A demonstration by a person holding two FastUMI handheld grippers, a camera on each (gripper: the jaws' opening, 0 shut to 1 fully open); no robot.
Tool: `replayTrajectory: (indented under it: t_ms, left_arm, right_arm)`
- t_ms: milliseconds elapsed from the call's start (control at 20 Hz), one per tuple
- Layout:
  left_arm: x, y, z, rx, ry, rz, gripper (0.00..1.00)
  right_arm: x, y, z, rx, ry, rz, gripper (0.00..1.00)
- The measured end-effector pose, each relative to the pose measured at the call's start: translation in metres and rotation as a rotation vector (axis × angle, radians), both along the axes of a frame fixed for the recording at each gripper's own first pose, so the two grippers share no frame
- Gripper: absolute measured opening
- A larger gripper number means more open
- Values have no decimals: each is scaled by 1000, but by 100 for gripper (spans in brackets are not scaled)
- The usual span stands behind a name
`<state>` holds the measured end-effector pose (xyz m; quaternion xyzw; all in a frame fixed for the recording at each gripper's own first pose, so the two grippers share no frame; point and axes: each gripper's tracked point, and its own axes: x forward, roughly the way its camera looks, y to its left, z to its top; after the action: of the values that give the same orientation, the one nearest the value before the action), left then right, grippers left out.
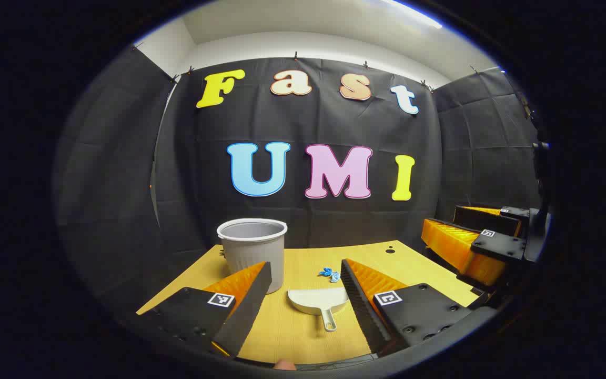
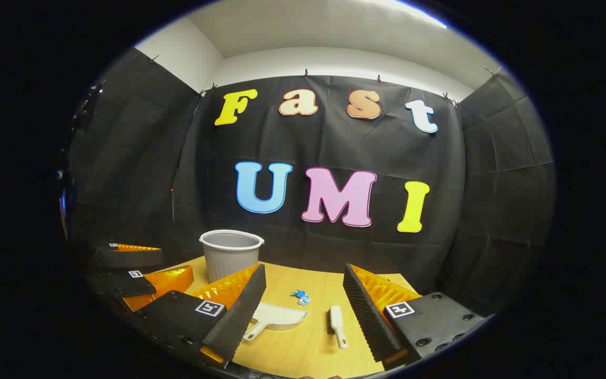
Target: Pick up the small broom and dustpan from the desktop, sweep the trash into the dustpan with the broom, and then empty the trash into the garbage bin.
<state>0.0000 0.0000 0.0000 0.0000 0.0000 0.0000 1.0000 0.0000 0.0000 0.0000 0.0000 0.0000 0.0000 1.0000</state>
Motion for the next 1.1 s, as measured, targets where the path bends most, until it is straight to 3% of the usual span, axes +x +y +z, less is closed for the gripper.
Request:
replayTrajectory:
  t_ms: [600, 1100]
  left_arm:
    - [-10, 34, 14, -8, -19, 126, 79]
    - [-25, 43, 7, -20, -15, 161, 79]
  right_arm:
    - [8, 17, 0, 15, 7, 53, 95]
    - [16, 32, 4, 13, -3, 104, 95]
